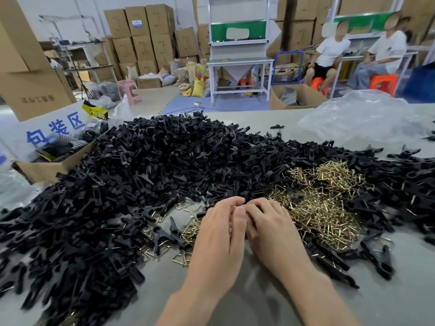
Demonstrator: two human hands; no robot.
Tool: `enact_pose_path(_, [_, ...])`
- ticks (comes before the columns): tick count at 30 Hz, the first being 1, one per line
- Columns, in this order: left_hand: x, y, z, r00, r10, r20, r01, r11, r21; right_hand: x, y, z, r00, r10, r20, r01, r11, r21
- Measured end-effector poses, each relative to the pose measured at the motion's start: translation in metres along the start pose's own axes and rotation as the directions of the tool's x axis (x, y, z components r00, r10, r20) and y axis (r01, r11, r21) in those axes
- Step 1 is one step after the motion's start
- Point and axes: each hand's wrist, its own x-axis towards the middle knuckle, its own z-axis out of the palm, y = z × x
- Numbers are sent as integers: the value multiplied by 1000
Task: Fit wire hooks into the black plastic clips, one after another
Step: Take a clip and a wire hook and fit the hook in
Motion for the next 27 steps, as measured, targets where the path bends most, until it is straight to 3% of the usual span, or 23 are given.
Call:
enact_pose_path(11, [-1,1,2,999,16,41,-18,998,53,-1,1,-3,999,5,31,-5,1000,12])
enact_pose_path(15, [2,-12,0,999,23,22,-30,915,402,-1,3,1,1000,0,0,0,1000,8])
enact_pose_path(19, [6,-29,-1,990,-107,91,20,752,659,-1,5,4,1000,4,6,-4,1000,-3])
enact_pose_path(21, [9,-32,-1,989,-98,114,-7,728,685,-2,6,5,999,-3,33,4,1000,-21])
enact_pose_path(27, [18,-34,-6,995,-46,91,-21,778,627,-3,4,2,999,-20,49,21,1000,-18])
